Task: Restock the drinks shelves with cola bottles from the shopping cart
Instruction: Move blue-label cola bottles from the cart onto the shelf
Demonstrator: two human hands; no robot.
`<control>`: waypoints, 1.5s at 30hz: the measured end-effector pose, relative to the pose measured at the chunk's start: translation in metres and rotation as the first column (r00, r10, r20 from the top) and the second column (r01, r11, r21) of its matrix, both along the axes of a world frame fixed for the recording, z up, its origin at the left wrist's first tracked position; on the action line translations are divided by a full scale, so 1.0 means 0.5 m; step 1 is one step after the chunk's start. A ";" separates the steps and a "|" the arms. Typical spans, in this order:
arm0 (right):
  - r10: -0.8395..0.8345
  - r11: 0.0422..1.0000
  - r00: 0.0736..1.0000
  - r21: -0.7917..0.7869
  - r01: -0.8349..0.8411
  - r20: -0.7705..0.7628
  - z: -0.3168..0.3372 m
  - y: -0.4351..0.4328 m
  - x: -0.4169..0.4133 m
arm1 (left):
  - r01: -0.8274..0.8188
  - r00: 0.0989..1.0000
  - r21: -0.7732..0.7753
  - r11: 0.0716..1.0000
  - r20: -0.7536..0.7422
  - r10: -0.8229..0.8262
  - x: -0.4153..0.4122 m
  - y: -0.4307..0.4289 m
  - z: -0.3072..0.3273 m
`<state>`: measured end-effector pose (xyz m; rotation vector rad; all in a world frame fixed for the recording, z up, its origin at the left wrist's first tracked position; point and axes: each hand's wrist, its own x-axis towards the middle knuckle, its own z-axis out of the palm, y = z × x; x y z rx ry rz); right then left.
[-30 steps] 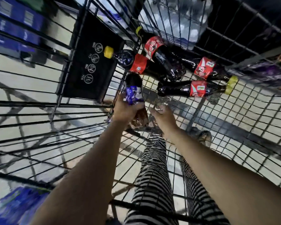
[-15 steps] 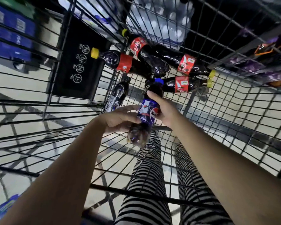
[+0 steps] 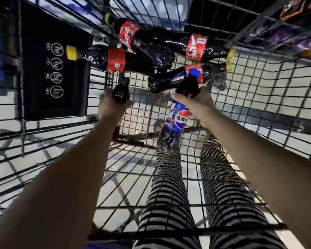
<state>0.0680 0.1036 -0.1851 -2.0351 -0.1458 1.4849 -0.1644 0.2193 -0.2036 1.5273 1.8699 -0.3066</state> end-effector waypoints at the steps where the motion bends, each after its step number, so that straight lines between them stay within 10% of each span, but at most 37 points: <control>1: -0.003 1.000 1.000 -0.007 0.003 0.011 -0.002 0.004 -0.004 | 0.029 0.999 -0.011 1.000 -0.027 -0.029 0.000 -0.001 -0.007; 9: -0.096 0.995 0.993 -0.023 0.098 0.069 -0.028 0.015 -0.037 | 0.079 0.990 -0.026 0.997 -0.113 -0.081 -0.008 -0.003 -0.026; 19: -0.175 0.984 0.984 -0.036 0.176 0.040 0.001 -0.044 -0.042 | 0.157 0.952 -0.216 0.964 0.291 -0.090 -0.020 0.012 0.047; 30: -0.106 0.987 0.964 0.142 0.072 0.245 0.340 -0.093 0.026 | -0.045 0.806 -0.217 0.975 0.569 0.164 0.078 -0.099 0.396; 45: -0.319 0.904 0.832 0.409 0.122 0.454 0.756 -0.448 0.245 | 0.133 0.625 0.285 0.949 0.719 -0.303 0.372 -0.360 0.783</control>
